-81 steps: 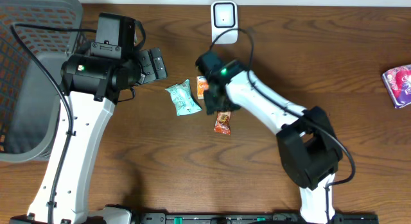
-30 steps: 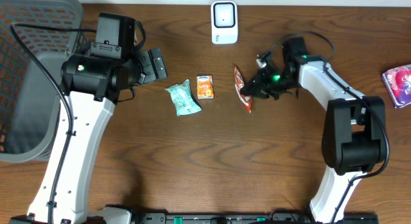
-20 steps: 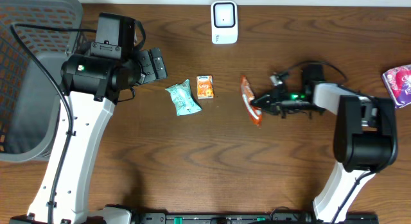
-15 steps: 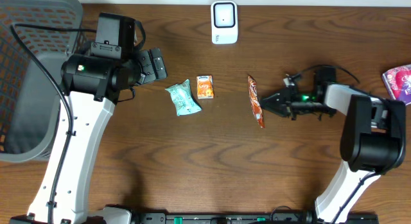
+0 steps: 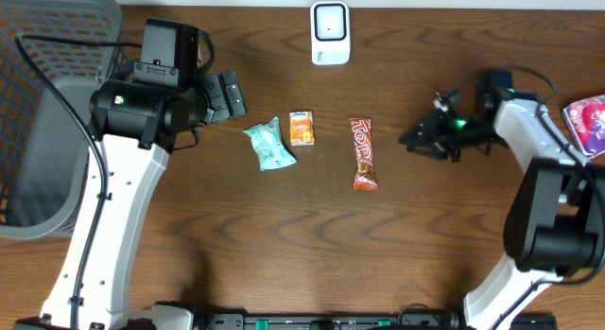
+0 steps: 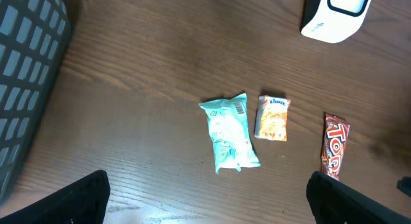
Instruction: Scan the item barcode
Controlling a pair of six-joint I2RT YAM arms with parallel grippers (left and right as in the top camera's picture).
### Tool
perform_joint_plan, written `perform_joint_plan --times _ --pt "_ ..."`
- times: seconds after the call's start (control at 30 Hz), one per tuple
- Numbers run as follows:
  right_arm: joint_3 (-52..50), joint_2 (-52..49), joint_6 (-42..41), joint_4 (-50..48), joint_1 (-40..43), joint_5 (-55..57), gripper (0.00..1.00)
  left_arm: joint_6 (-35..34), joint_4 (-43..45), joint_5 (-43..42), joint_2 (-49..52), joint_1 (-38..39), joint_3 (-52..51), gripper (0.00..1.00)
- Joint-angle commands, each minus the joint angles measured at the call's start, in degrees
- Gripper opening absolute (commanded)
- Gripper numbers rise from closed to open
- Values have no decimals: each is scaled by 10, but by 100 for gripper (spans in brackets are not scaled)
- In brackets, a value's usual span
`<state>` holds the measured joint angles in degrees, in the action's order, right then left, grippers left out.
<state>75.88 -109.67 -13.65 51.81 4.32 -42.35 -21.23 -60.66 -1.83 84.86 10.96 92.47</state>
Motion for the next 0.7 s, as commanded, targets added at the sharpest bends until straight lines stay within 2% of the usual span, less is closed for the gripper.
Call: perform_joint_plan --times 0.0,0.1,0.17,0.23,0.33,0.5,0.67 --pt "9 34 -1 -1 -71 140 40 -3 -2 -2 4 -2 0 98" --pt "8 37 -45 -15 -143 247 52 -3 -2 -1 4 -2 0 98" --pt "8 31 -72 -28 -192 322 56 -3 -2 -2 4 -2 0 98" --pt "8 20 -113 -41 -264 461 63 -3 -2 -2 4 -2 0 98" --pt "8 0 -147 -53 -329 586 73 -3 -2 -1 4 -2 0 98" --pt "8 -44 -151 -76 -399 693 77 -3 -2 -1 4 -2 0 98" --pt "8 -82 -150 -97 -429 770 75 -3 -2 -1 4 -2 0 98"
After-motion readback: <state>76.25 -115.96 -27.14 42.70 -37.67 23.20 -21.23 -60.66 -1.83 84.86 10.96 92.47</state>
